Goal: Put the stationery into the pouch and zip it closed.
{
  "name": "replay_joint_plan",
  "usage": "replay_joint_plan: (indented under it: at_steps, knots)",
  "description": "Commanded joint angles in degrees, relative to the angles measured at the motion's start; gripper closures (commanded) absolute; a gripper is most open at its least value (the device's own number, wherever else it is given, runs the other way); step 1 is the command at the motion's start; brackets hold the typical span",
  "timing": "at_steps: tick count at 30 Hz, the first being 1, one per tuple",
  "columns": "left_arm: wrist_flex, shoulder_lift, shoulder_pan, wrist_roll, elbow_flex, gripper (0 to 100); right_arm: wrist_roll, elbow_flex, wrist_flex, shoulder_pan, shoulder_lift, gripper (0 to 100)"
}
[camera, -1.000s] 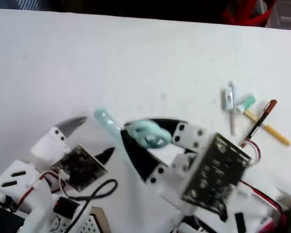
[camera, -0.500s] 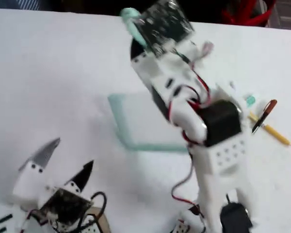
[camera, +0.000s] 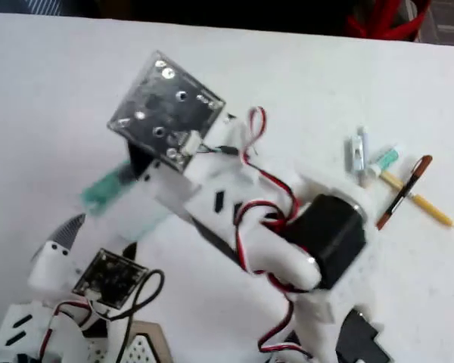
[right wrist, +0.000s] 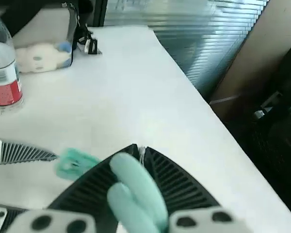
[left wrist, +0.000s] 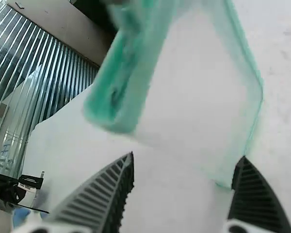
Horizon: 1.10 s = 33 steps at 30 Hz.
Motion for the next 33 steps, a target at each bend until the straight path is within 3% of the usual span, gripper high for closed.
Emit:
replay_joint_plan:
  at_steps: [1, 14, 20, 24, 27, 33]
  knots:
    - [-1.7, 0.0, 1.4, -0.3, -0.3, 68, 0.5, -1.9, 2.7, -0.8, -2.7, 98.1]
    - [-5.0, 0.0, 4.2, 6.0, 0.0, 68, 0.5, -1.4, 4.2, -1.0, -3.5, 98.1]
    - [-4.7, 0.0, 16.5, 6.1, 0.1, 68, 0.5, -1.4, 4.1, -1.0, -3.1, 98.1]
    - [-3.3, 0.0, 21.1, 4.0, -0.2, 68, 0.5, -1.4, 2.3, -0.7, -3.1, 98.1]
    - [-2.7, 0.0, 21.2, -0.4, -0.2, 68, 0.6, -1.4, 1.2, -0.7, -3.0, 98.1]
    - [-0.7, 0.0, 20.4, -0.4, -2.0, 68, 3.7, -1.4, 0.8, -0.6, -0.8, 98.1]
